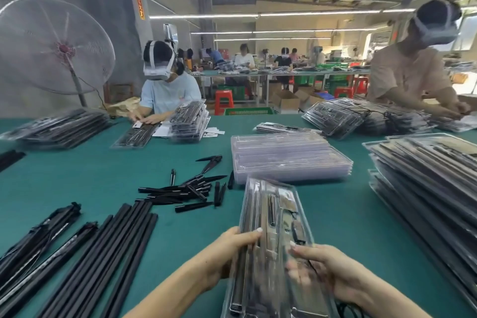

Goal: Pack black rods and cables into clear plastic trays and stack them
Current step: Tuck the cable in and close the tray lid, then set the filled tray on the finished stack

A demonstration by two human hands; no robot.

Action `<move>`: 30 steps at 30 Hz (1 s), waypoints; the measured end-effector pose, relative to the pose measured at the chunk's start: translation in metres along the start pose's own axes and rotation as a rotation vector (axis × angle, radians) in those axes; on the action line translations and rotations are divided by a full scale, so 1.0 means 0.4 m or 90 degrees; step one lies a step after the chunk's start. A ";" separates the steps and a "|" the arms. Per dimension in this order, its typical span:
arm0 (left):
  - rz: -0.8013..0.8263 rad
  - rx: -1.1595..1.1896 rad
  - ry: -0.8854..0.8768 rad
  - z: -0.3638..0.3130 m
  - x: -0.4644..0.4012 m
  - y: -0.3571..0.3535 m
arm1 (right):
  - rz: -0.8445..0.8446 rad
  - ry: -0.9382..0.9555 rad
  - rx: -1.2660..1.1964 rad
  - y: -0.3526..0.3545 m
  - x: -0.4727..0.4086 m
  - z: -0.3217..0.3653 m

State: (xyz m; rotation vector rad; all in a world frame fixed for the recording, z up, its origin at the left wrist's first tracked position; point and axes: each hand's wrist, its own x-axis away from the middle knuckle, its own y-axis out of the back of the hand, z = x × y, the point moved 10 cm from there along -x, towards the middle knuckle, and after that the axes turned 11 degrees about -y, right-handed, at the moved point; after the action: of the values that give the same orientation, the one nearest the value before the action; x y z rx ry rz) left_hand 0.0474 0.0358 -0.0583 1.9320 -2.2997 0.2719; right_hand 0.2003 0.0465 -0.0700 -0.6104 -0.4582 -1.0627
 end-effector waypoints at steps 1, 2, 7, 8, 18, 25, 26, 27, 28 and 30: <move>-0.010 0.029 0.014 0.014 -0.002 0.002 | 0.003 -0.006 -0.003 -0.002 -0.002 -0.004; -0.026 0.048 0.021 0.021 0.001 0.003 | 0.004 -0.007 0.002 -0.003 -0.005 -0.008; -0.060 0.056 0.006 0.052 0.006 0.006 | -0.014 0.011 0.048 -0.006 -0.006 -0.019; -0.066 0.065 0.007 0.054 0.011 0.005 | -0.017 0.017 0.055 -0.003 -0.006 -0.017; -0.025 0.071 0.015 0.051 0.032 -0.015 | -0.009 -0.018 0.056 0.017 -0.013 -0.023; -0.057 0.112 0.002 0.042 0.035 -0.030 | -0.004 -0.001 0.071 0.012 0.036 -0.010; -0.050 0.116 -0.004 0.028 0.043 -0.043 | -0.007 0.006 0.070 0.015 0.055 -0.003; -0.041 0.112 -0.014 0.011 0.049 -0.058 | -0.013 0.013 0.068 0.021 0.077 0.005; -0.031 0.105 -0.027 -0.007 0.057 -0.075 | -0.022 0.023 0.070 0.030 0.103 0.014; -0.003 0.092 -0.055 -0.057 0.073 -0.118 | -0.048 0.056 0.072 0.055 0.163 0.041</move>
State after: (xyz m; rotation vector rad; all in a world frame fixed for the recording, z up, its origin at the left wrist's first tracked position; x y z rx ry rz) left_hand 0.0885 0.0049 -0.0272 2.0553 -2.3898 0.3707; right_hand 0.2469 0.0218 -0.0226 -0.4470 -0.4644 -1.1228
